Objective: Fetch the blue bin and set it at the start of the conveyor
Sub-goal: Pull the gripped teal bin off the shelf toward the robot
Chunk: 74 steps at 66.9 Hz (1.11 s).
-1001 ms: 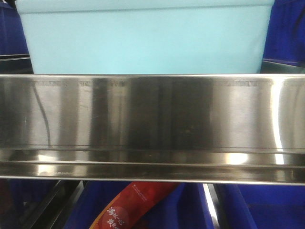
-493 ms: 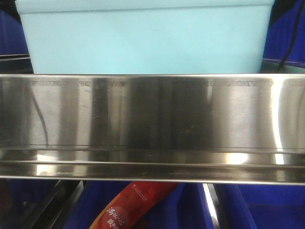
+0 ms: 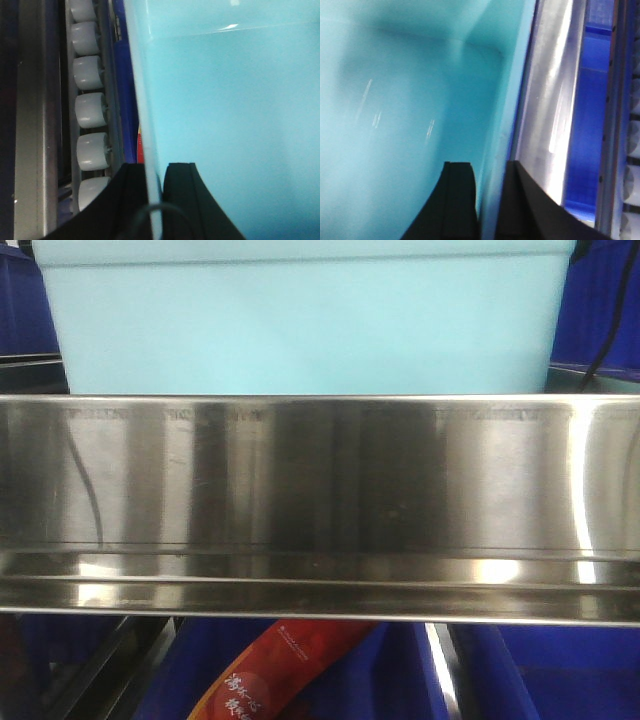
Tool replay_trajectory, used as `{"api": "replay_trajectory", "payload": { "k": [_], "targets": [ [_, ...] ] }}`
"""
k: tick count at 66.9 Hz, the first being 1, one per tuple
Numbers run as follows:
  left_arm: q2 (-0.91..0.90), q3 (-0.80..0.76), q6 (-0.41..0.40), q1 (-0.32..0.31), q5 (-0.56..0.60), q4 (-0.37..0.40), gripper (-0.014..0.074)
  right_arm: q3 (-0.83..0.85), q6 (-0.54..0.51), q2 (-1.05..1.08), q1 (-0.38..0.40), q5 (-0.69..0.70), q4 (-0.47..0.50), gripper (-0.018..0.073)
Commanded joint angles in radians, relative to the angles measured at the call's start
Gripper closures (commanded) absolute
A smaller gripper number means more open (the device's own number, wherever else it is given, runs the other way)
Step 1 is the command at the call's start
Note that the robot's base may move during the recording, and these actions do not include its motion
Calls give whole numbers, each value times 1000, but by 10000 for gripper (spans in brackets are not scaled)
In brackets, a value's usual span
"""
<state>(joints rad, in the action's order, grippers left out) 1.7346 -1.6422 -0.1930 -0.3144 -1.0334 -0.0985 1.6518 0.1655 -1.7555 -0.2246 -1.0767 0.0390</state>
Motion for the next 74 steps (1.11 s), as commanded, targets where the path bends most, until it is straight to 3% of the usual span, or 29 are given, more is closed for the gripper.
{"api": "replay_trajectory", "payload": {
  "k": [1, 39, 74],
  "targets": [
    [-43, -7, 3, 0, 5, -8, 707, 10, -16, 51, -3, 1, -17, 712],
    [-393, -7, 3, 0, 58, -6, 707, 10, -16, 397, -4, 58, -26, 712],
    [-408, -7, 3, 0, 63, 17, 707, 10, -16, 430, -4, 101, -26, 712]
  ]
}}
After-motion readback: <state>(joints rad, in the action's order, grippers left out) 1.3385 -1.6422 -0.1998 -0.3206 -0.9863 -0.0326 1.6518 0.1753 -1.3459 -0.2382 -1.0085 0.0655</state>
